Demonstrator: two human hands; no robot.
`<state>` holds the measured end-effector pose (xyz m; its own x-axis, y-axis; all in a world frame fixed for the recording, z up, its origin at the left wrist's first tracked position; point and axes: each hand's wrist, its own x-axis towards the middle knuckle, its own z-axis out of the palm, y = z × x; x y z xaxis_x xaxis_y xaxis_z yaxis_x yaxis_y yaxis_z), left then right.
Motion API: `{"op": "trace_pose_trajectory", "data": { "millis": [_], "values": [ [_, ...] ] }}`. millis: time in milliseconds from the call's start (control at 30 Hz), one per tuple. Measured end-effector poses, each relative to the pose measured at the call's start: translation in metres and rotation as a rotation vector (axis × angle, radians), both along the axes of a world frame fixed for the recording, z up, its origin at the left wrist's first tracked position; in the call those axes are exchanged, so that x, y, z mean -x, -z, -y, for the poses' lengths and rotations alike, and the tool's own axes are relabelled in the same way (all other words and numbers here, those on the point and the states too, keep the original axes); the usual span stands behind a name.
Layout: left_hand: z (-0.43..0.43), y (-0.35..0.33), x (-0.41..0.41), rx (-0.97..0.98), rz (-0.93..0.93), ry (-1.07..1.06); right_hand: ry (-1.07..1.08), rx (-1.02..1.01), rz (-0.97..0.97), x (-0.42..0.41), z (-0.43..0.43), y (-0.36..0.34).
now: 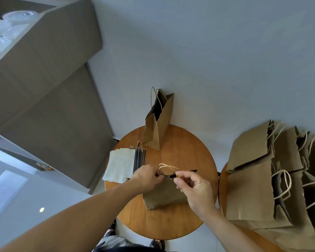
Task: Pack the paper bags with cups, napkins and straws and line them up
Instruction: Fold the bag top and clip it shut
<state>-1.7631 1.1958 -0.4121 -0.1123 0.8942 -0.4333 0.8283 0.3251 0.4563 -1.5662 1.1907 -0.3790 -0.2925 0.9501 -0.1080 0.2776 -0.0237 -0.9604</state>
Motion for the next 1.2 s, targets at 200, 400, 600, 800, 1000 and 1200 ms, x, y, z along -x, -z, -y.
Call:
{"op": "trace_pose_trajectory", "data": {
  "millis": [200,400,600,800,1000,1200],
  "values": [
    [0.003,0.005,0.000,-0.020,0.031,-0.019,-0.146,-0.323,0.403,0.001,0.000,0.011],
    [0.007,0.010,0.000,-0.135,0.064,-0.047,-0.266,-0.502,0.575,0.026,-0.010,0.021],
    [0.007,0.012,-0.004,-0.149,0.057,-0.028,-0.317,-0.477,0.738,0.030,-0.029,0.022],
    [0.004,0.016,-0.011,-0.167,-0.038,0.035,-0.532,-0.451,0.934,0.030,-0.049,0.020],
    [0.005,0.020,-0.014,-0.183,-0.070,0.057,-0.387,-0.365,0.771,0.031,-0.053,0.021],
    [0.004,0.017,-0.012,-0.206,-0.093,0.072,-0.292,-0.330,0.679,0.029,-0.052,0.019]
  ]
}}
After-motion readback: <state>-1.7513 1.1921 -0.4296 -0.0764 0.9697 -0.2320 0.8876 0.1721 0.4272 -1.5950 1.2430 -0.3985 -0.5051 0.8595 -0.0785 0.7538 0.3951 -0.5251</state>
